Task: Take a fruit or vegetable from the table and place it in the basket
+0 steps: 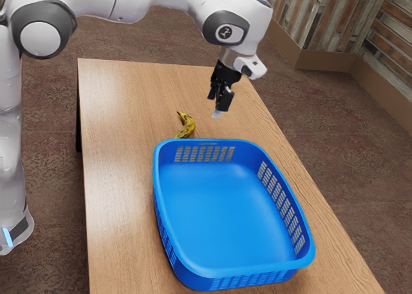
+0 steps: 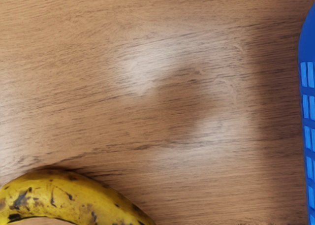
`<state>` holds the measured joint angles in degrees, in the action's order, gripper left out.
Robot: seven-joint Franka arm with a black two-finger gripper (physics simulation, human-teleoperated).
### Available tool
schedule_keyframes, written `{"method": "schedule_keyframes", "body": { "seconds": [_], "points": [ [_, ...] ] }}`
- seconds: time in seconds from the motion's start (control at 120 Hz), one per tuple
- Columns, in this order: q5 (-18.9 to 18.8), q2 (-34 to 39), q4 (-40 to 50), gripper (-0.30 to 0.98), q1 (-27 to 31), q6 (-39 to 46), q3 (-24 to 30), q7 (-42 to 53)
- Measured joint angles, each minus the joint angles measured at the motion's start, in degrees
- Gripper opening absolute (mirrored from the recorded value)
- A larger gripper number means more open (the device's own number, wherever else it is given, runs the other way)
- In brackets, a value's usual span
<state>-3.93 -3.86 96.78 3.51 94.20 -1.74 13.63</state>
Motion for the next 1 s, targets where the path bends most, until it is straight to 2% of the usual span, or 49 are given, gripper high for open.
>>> {"method": "schedule_keyframes", "body": {
  "seconds": [0.117,0.45,1.0],
  "points": [
    [-1.5,0.0,1.3,0.68,-0.2,1.0,0.0,3.2],
    [0.2,-0.1,1.5,0.68,3.3,1.7,0.2,8.5],
    [0.3,-0.2,-0.3,0.68,2.3,2.1,1.5,44.7]
  ]
}}
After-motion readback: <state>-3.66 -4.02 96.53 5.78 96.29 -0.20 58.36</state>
